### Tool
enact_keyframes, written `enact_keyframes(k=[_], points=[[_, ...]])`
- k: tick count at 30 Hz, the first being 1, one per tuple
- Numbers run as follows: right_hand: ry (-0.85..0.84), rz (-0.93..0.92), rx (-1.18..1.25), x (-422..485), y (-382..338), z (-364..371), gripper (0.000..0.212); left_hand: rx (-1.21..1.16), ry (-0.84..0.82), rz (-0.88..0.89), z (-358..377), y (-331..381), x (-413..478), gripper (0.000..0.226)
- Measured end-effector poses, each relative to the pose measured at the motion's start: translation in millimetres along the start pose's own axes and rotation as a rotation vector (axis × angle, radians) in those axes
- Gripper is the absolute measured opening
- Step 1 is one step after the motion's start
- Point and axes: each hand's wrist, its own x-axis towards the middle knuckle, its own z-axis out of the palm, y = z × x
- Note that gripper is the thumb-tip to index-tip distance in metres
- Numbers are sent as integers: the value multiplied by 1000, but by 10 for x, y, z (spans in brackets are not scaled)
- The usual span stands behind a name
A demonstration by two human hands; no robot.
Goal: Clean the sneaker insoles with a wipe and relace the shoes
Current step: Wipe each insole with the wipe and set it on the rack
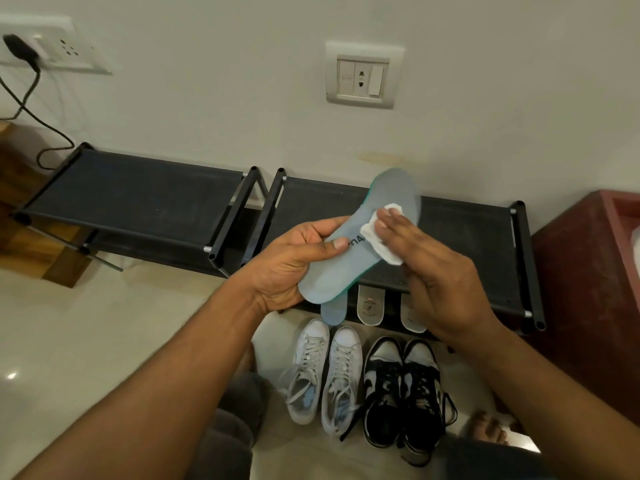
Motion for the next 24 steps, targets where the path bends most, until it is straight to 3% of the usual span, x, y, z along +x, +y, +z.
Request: enact_keyframes(k=[4,7,11,14,18,21,24], points=[[-73,-141,-89,-41,-42,78,53,-31,-5,8,-20,-16,14,49],[-27,-43,-52,-14,16,70,59,-20,34,15,-21,-30,24,46],[-63,-124,-116,-61,-14,70,55,-14,13,12,-16,-18,14,46],[-9,0,-83,-22,31,46,59,1,34,3,-7,-13,10,45],[-99,-100,-109,-50,-35,91,58,-3,26,-14,-1,-23,13,46],[-38,38,-37,10,46,29,62,35,40,-25,10,-30,21,45],[-79,-4,-29,-15,14,32,60,66,19,-35,9,-23,2,42]])
